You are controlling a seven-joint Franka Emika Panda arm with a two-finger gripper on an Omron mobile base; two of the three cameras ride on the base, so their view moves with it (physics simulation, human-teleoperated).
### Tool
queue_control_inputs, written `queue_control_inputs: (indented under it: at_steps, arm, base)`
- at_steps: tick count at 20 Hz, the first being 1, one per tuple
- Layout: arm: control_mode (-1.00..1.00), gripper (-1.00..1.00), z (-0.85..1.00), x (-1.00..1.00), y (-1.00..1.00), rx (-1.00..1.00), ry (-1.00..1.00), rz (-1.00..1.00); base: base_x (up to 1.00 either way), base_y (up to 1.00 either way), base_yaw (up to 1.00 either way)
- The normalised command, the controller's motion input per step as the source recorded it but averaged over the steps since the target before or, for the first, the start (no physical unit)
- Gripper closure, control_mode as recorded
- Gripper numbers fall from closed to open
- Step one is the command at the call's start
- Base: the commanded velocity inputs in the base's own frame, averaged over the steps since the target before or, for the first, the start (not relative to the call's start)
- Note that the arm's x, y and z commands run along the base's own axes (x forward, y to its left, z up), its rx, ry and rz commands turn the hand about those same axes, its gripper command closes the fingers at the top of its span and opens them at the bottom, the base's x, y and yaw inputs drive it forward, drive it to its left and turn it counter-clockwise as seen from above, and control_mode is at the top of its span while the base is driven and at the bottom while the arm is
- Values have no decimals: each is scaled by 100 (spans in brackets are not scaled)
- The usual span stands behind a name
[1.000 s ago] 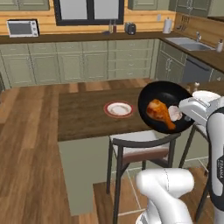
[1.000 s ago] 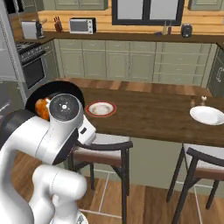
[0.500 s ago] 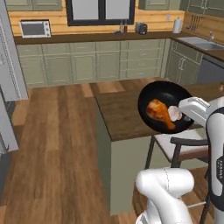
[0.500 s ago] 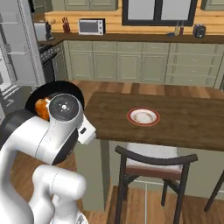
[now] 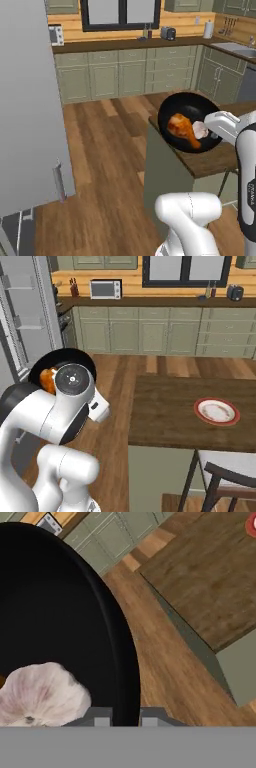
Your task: Pick the chicken drumstick and garlic from their plates and place them in the bowl. Then put the bowl in the fridge.
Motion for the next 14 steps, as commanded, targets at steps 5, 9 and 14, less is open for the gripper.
queue_control_inputs:
  at_steps: [5, 9, 14]
  arm:
    - [100, 100, 0, 0, 0, 0, 0, 0]
    - [100, 100, 0, 0, 0, 0, 0, 0]
    - [100, 100, 0, 0, 0, 0, 0, 0]
  base:
    - [100, 100, -23]
    - [100, 8, -2]
    - [96, -41, 15]
